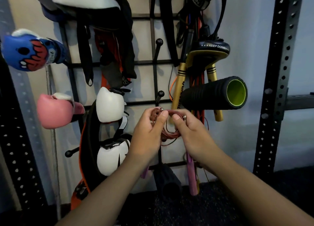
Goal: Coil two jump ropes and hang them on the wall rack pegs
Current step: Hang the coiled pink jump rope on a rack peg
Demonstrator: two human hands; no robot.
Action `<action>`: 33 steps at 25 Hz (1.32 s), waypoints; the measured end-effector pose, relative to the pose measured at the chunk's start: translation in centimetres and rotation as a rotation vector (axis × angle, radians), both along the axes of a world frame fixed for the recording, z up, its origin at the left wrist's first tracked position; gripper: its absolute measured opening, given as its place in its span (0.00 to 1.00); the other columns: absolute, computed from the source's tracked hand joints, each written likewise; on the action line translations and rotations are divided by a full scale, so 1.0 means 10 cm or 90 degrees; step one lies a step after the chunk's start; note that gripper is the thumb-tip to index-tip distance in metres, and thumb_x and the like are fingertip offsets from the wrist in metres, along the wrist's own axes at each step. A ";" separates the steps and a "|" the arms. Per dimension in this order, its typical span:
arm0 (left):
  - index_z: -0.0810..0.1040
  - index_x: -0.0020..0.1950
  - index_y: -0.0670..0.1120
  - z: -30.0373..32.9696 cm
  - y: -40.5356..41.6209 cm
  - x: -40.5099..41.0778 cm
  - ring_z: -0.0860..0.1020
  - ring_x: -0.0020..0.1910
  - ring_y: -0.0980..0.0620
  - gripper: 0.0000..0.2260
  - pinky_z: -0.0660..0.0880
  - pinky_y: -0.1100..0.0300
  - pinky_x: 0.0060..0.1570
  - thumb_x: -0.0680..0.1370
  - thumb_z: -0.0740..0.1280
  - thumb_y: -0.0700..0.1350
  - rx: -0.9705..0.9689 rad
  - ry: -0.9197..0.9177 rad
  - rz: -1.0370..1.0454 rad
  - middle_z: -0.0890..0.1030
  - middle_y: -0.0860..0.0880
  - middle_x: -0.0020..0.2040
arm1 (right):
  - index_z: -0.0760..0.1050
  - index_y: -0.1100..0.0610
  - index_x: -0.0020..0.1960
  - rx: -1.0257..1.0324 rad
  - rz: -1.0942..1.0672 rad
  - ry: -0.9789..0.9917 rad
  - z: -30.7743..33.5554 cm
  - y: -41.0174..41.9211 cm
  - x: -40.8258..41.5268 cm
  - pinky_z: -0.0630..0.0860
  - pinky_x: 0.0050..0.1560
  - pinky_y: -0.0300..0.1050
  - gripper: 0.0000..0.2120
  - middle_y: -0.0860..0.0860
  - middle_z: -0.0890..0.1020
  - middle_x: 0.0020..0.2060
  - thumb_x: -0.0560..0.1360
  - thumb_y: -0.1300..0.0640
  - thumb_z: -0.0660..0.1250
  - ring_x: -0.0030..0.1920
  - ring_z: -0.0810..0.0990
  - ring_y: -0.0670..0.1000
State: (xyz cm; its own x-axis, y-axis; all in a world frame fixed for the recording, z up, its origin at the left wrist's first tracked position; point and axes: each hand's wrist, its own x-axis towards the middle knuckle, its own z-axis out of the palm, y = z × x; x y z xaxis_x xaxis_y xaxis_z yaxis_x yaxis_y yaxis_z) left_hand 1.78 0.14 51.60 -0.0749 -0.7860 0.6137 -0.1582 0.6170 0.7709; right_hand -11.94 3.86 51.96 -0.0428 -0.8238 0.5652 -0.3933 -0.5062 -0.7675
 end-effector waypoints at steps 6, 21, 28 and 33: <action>0.75 0.71 0.47 0.46 -1.16 -0.31 0.78 0.58 0.56 0.19 0.72 0.66 0.56 0.84 0.60 0.56 -0.066 -0.050 0.089 0.80 0.53 0.59 | 0.71 0.50 0.62 -0.098 -0.050 0.022 0.39 -1.29 -0.18 0.71 0.41 0.28 0.10 0.43 0.77 0.44 0.87 0.50 0.53 0.41 0.77 0.32; 0.74 0.72 0.44 0.49 -3.21 -0.78 0.76 0.67 0.47 0.20 0.71 0.53 0.67 0.85 0.61 0.53 -0.059 -0.048 0.167 0.80 0.46 0.66 | 0.69 0.53 0.65 -0.018 -0.014 -0.028 0.53 -3.32 -0.54 0.69 0.41 0.35 0.14 0.45 0.74 0.44 0.87 0.49 0.51 0.44 0.73 0.43; 0.69 0.77 0.42 0.24 -3.31 -0.84 0.72 0.71 0.47 0.22 0.67 0.59 0.69 0.86 0.60 0.51 -0.089 0.004 0.225 0.75 0.44 0.72 | 0.70 0.55 0.65 -0.029 0.020 -0.031 0.28 -3.54 -0.53 0.71 0.40 0.22 0.14 0.45 0.78 0.50 0.88 0.51 0.51 0.50 0.77 0.41; 0.68 0.79 0.45 0.22 -3.36 -0.88 0.73 0.72 0.51 0.23 0.68 0.60 0.70 0.85 0.61 0.52 -0.050 0.093 0.151 0.75 0.47 0.74 | 0.70 0.53 0.66 0.000 0.055 -0.096 0.24 -3.62 -0.54 0.73 0.45 0.34 0.14 0.47 0.81 0.53 0.88 0.49 0.52 0.51 0.79 0.43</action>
